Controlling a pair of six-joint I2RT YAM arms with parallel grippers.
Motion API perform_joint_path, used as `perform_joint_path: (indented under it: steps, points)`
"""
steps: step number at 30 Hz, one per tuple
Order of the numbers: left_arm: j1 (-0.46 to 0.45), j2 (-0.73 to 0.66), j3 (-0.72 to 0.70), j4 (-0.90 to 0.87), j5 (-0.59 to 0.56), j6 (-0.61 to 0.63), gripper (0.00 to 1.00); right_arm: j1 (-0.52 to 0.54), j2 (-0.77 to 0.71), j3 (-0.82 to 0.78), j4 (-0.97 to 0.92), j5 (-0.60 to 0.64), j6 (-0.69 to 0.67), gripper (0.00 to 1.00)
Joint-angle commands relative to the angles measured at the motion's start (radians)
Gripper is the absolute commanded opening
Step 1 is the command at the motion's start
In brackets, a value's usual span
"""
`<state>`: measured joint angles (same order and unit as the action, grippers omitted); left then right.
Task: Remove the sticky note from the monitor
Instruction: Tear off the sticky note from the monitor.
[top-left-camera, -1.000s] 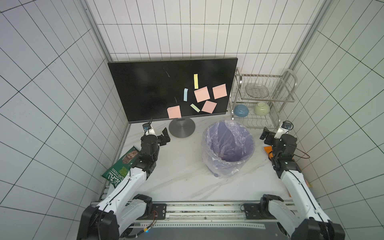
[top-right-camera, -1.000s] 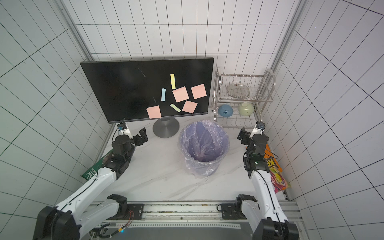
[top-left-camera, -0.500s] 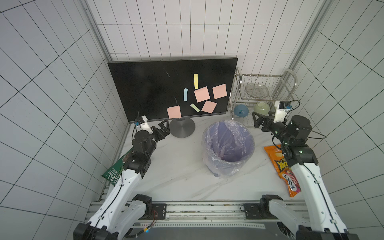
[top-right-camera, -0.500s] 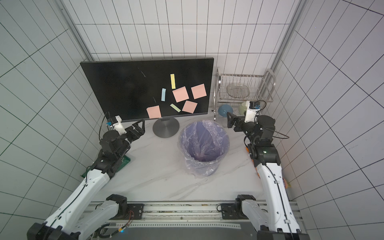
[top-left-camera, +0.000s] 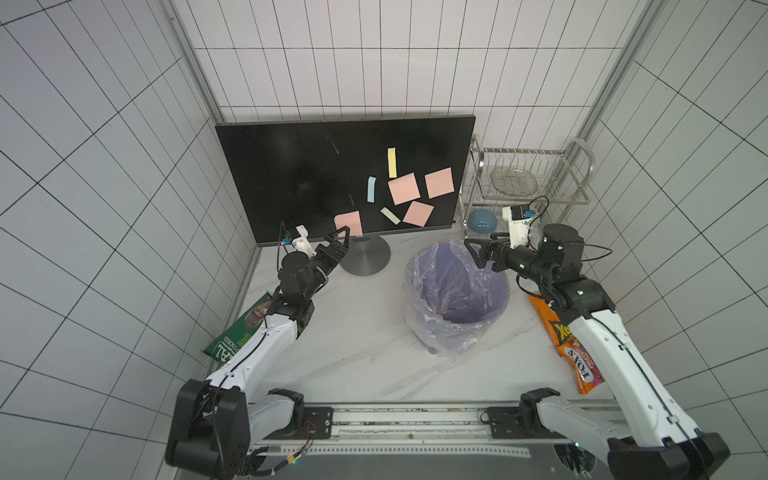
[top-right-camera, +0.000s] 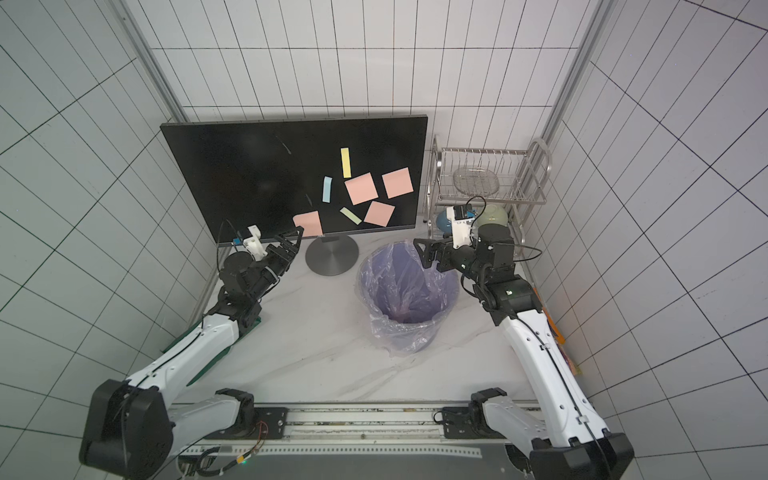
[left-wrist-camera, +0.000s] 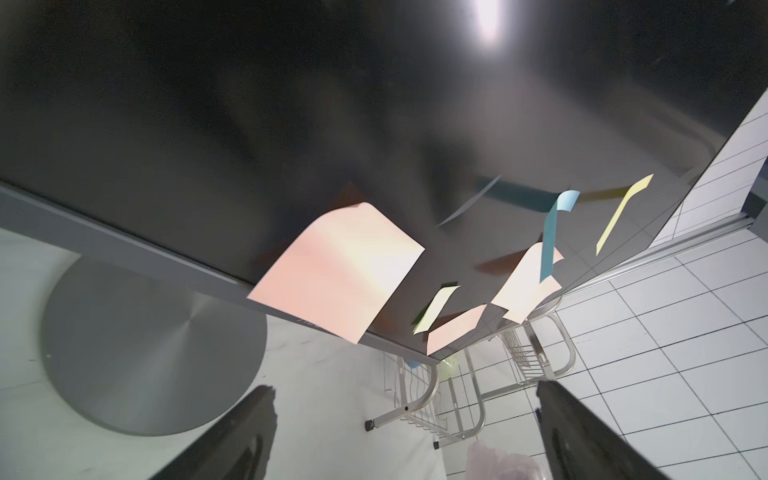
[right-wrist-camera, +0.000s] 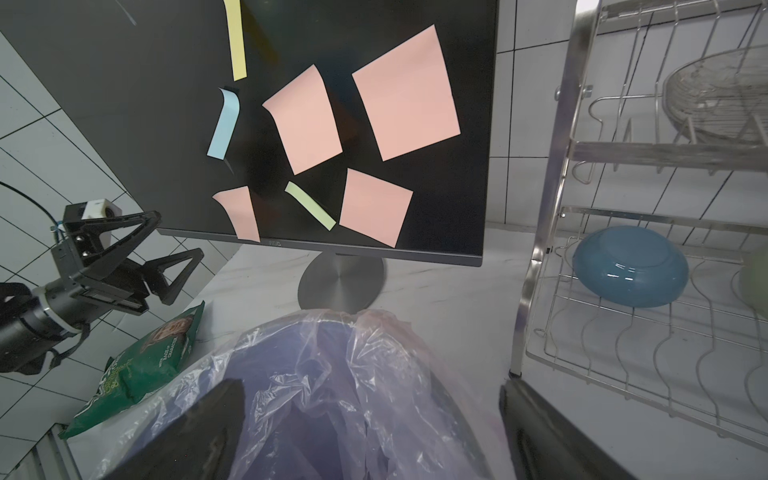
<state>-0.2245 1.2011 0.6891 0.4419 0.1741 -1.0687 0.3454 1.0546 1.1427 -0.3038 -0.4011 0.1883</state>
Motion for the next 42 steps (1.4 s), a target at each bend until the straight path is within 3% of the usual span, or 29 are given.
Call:
perform_joint_path:
  steps: [1,13,20,33,42]
  points:
    - [-0.033,0.060,-0.014,0.165,-0.082,-0.123,0.98,0.021,0.006,0.022,0.033,0.012,0.017,0.99]
    - [-0.110,0.206,-0.013,0.328,-0.216,-0.266,0.94,0.058,-0.001,0.029,0.041,-0.028,0.000,0.99]
    - [-0.121,0.307,0.019,0.418,-0.195,-0.349,0.92,0.066,0.001,0.020,0.055,-0.027,0.000,0.99]
    - [-0.113,0.442,0.046,0.611,-0.192,-0.394,0.88,0.069,-0.004,-0.004,0.060,-0.018,-0.007,0.99]
    - [-0.093,0.461,0.057,0.645,-0.174,-0.401,0.82,0.068,-0.003,-0.009,0.060,-0.013,-0.009,0.99]
